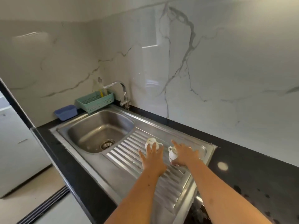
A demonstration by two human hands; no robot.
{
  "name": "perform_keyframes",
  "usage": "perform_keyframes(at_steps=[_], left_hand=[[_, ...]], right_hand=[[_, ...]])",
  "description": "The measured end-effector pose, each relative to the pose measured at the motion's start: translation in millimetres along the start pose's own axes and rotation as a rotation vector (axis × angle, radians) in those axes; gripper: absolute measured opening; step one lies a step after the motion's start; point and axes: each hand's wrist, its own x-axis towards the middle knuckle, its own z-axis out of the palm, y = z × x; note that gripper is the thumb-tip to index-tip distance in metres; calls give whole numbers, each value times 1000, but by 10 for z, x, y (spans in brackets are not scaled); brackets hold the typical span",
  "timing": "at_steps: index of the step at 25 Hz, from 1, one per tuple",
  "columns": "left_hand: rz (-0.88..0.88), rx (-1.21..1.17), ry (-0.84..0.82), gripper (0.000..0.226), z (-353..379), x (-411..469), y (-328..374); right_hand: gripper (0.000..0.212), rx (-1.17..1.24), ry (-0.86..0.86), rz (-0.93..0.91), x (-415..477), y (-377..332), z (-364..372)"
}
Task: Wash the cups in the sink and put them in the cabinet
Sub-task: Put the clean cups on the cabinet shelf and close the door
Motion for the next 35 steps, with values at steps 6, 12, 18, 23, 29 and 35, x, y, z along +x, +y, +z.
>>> perform_keyframes(at_steps=[6,12,18,23,29,35], left_hand=[[-16,65,-7,83,150,125,56],[19,-45,26,87,-22,122,232],[203,-380,323,101,-890,33,817],[532,-726,682,88,-1983,-465,1238],[867,-847,1010,94,-3184,-1039,1672],[978,-646,1066,82,-4068,-1202,2072]], right_hand=[[58,202,138,-60,155,-16,310],[61,319,190,-69,-27,40,-67],[51,409,463,-75,-731,86,-1422],[53,366,705,-142,-1750,69,-2567],[73,326,991,-294,-2814,37,-3672],[70,296,1188,-281,-3266,278,-4586]])
